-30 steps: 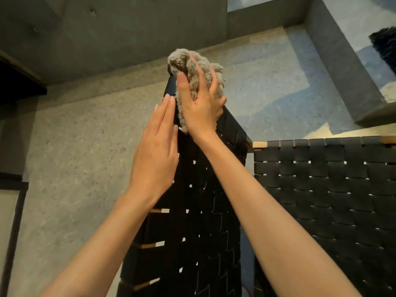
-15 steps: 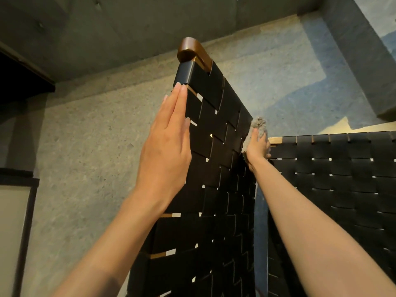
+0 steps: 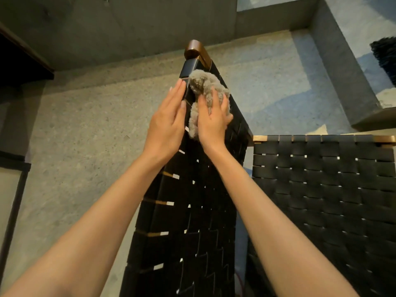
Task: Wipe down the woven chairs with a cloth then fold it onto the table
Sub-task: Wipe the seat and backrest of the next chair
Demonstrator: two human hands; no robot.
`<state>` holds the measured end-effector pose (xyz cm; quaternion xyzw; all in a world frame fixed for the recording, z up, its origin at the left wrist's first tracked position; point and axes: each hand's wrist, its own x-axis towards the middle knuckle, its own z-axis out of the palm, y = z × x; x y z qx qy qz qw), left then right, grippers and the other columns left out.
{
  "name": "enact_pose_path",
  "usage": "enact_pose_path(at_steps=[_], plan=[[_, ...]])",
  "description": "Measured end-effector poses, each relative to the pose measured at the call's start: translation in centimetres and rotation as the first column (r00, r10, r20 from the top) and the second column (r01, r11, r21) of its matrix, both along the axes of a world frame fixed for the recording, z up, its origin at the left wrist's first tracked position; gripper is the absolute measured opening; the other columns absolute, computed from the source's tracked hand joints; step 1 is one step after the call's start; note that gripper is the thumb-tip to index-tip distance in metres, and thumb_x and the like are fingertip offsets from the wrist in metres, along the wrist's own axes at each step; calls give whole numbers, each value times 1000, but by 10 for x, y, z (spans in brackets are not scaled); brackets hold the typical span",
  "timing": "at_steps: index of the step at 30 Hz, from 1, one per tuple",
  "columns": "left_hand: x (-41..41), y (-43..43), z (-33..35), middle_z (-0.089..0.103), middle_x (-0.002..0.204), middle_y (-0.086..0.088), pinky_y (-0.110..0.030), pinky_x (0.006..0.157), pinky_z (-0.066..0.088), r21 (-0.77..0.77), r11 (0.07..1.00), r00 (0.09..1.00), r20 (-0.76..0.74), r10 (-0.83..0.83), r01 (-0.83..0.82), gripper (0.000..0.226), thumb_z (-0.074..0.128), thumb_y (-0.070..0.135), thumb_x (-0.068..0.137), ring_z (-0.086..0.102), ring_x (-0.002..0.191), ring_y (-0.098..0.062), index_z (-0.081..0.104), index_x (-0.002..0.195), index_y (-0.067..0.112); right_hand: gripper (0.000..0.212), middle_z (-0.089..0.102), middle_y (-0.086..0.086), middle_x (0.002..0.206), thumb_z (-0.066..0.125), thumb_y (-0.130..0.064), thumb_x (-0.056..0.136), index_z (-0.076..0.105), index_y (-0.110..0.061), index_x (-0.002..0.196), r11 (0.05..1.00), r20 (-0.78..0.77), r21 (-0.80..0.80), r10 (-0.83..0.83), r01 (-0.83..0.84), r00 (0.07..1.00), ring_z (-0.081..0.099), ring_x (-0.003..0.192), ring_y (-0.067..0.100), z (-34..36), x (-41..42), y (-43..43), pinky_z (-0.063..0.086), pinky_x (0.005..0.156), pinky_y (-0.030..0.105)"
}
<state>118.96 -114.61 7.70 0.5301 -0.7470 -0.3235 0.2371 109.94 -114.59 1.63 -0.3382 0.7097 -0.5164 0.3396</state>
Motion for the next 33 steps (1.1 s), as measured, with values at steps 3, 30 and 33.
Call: enact_pose_path(at_steps=[3,30,33], plan=[[10,10,0,16,157,9,-18,116,10,42,999,1000,17,9,-9,46,30,22,104,11,143,-1,21,149,20,48,11,-1,158,37,-39,101,29,-29,148,997,-59,34,71,-70,996,10,138,28,15,-4,-3,16,110,45],[163,311,10,8,156,15,-8,112,5,214,977,996,-85,29,-11,49,29,21,103,5,140,11,14,150,23,36,8,-49,135,32,-63,90,24,-75,123,933,87,95,341,-348,936,2,133,-15,6,167,393,5,102,4],[162,324,10,9,157,14,-6,111,7,214,975,995,-69,69,-52,50,31,19,103,7,140,10,15,150,23,37,13,-42,140,31,-61,91,21,-75,124,959,24,85,270,-271,963,10,135,-6,1,175,400,8,104,2]])
